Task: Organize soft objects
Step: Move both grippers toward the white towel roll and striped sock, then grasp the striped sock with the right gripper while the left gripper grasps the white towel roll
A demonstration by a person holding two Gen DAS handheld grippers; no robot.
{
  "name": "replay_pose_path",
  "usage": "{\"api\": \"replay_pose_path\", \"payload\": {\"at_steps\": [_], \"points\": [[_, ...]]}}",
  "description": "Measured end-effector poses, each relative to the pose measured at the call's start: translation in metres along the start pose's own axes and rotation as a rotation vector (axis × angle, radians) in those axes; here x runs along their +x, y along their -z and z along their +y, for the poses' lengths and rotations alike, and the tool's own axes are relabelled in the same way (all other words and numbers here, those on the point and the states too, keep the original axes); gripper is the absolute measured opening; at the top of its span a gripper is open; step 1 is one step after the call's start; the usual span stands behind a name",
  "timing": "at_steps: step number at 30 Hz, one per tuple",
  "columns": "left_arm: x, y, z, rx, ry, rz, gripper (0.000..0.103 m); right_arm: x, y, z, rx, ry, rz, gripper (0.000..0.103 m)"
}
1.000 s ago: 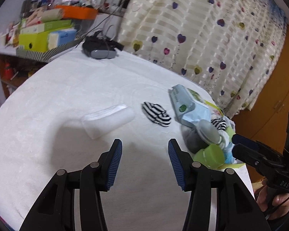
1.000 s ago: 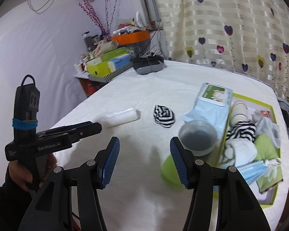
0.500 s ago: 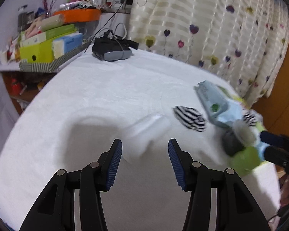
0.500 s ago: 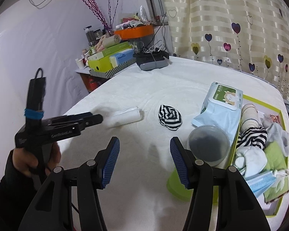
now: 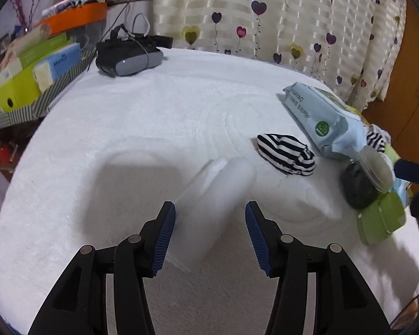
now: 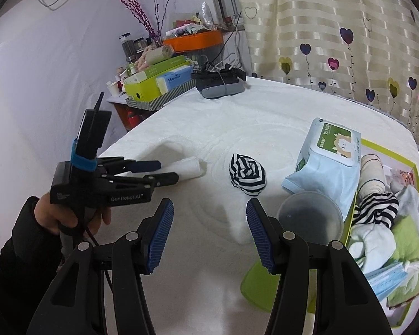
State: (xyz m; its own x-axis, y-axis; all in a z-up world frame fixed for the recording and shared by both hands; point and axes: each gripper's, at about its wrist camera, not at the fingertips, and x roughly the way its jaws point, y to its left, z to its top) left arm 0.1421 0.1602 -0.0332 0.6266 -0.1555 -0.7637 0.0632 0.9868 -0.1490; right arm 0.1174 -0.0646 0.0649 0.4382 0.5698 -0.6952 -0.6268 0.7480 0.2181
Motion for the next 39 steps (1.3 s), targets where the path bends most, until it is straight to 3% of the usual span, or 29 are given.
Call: {"api": "replay_pose_path", "payload": {"at_steps": [5,11,16,21,25,36,38,39], "points": [[-0.012,0.006,-0.002,-0.027,0.112,0.003,0.052,0.007,-0.01,0.0,-0.021,0.018,0.009,0.055],[-0.015,-0.004,-0.001,0.019,-0.005,-0.054,0.052,0.021,-0.028,0.002,-0.079,0.039,0.036,0.055],[0.003,-0.009,0.003,0.061,0.048,0.014,0.052,0.043,-0.045,0.0,-0.111,0.071,0.093,0.055],[0.003,-0.008,0.007,0.053,0.077,0.011,0.052,0.067,-0.051,-0.002,-0.145,0.093,0.173,0.055],[0.011,-0.009,0.008,0.066,0.018,0.028,0.052,0.088,-0.053,-0.004,-0.168,0.119,0.245,0.055],[0.016,-0.009,0.014,0.032,0.025,0.033,0.052,0.138,-0.053,-0.005,-0.263,0.18,0.436,0.055],[0.014,-0.007,0.013,0.022,0.015,0.026,0.048,0.144,-0.051,-0.005,-0.277,0.181,0.466,0.047],[0.013,-0.007,0.012,0.022,0.009,0.02,0.047,0.146,-0.051,-0.005,-0.281,0.179,0.475,0.038]]}}
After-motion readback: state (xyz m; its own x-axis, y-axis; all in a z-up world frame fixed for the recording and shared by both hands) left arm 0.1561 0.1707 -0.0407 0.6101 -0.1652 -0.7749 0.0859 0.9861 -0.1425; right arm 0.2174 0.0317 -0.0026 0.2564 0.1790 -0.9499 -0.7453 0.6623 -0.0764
